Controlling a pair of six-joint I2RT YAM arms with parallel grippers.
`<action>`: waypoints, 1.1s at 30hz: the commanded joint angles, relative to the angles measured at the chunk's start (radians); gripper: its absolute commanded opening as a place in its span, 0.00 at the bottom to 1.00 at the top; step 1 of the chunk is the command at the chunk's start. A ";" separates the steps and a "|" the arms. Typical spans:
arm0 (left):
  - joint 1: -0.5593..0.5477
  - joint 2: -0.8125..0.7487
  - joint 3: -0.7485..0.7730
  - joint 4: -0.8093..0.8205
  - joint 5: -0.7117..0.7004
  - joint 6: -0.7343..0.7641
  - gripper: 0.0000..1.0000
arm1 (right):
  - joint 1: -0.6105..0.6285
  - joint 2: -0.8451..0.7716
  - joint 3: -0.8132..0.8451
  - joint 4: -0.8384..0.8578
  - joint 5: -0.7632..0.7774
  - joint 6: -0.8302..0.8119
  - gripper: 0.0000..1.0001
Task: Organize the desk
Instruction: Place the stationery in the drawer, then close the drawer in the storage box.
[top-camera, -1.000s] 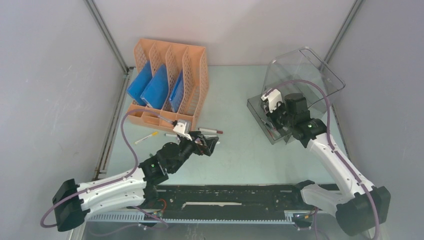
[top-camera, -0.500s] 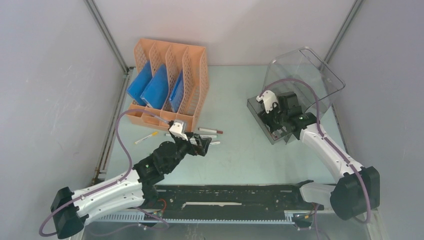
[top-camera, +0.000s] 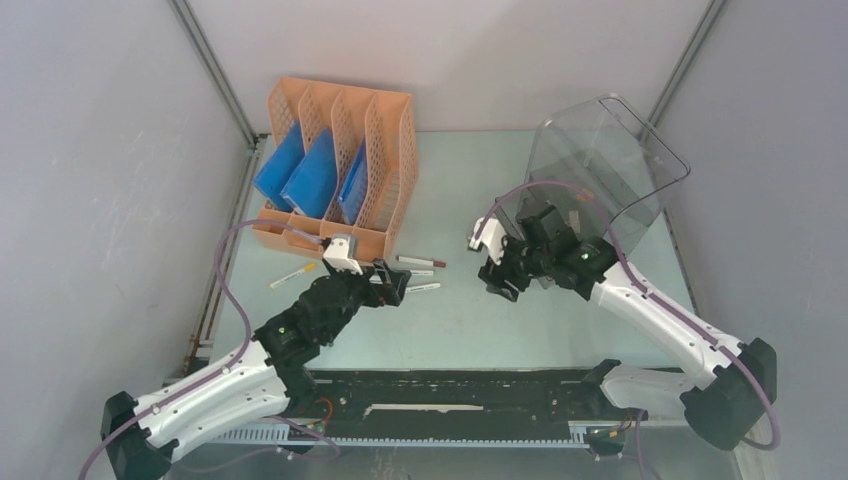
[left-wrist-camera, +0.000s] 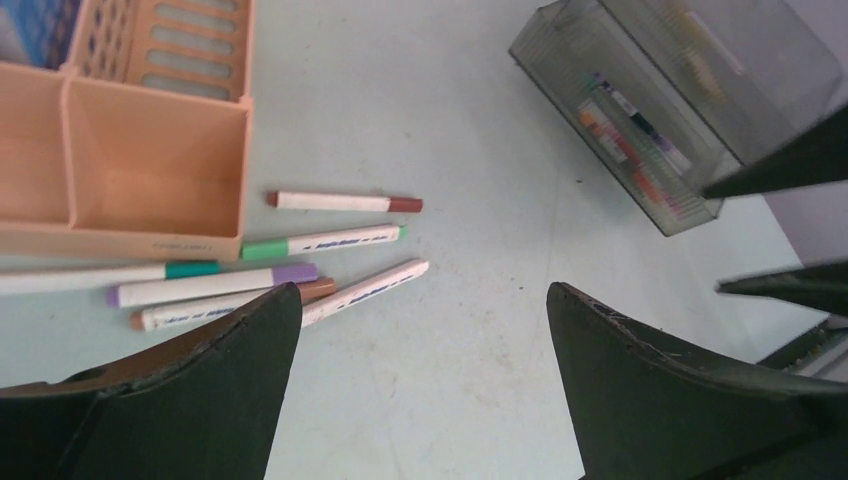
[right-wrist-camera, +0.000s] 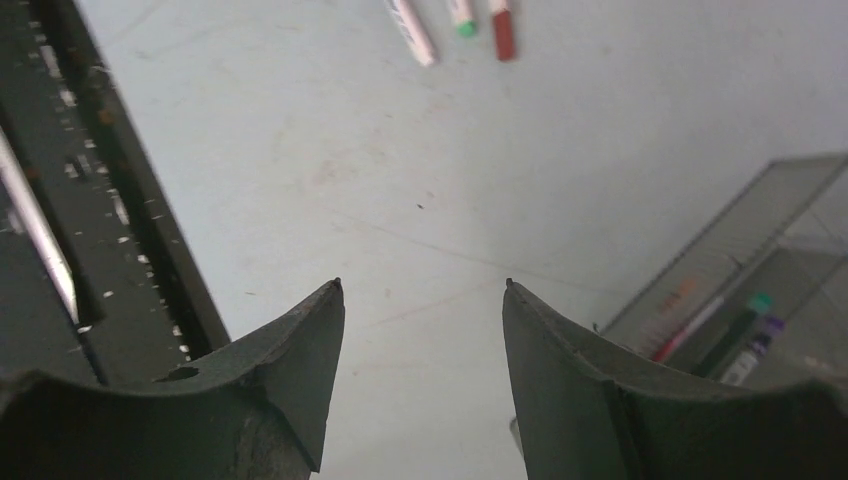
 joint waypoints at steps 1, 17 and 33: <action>0.025 -0.023 0.057 -0.097 -0.053 -0.038 1.00 | 0.068 -0.046 0.010 -0.011 -0.026 -0.014 0.66; 0.351 0.225 0.152 0.085 0.254 0.036 1.00 | 0.010 0.103 -0.008 -0.022 -0.066 -0.054 0.63; 0.510 0.348 0.438 -0.182 0.737 -0.028 0.99 | -0.061 0.134 -0.008 0.018 -0.030 -0.004 0.42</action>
